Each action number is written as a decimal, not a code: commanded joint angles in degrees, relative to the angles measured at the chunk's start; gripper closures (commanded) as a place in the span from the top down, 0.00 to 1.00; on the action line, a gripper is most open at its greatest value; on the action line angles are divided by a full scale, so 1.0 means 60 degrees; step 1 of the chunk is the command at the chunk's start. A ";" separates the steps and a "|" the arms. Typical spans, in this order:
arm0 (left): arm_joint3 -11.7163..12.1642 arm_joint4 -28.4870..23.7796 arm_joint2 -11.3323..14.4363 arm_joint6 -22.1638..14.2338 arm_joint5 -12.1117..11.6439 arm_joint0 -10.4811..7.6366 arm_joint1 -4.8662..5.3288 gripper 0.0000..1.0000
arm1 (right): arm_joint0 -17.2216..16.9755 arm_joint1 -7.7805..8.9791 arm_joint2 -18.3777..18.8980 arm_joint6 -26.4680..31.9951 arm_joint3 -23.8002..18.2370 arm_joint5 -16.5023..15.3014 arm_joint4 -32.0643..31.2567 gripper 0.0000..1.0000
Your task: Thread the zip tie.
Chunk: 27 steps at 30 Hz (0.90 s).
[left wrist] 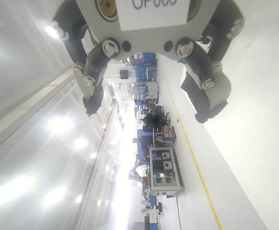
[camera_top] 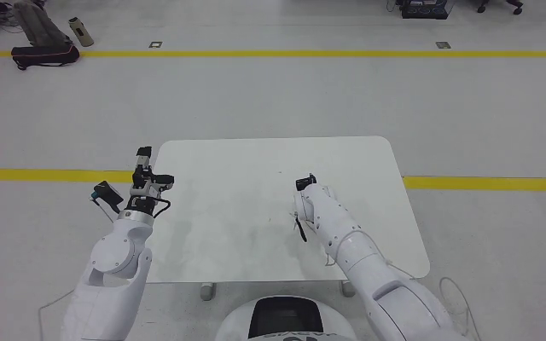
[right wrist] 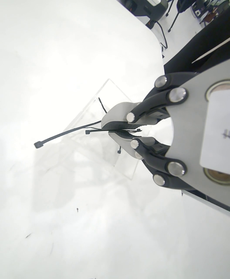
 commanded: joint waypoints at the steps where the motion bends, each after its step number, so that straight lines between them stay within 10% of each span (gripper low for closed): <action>1: 0.0000 0.0000 0.0000 0.0000 0.0000 0.0000 0.0000 1.00 | -0.0099 0.0076 -0.0034 0.0084 -0.0218 0.0000 0.0000 0.00; 27: 0.0000 0.0000 0.0000 0.0000 0.0000 0.0000 0.0000 1.00 | -0.0391 0.0304 -0.0139 0.0168 -0.0750 0.0000 0.0000 0.00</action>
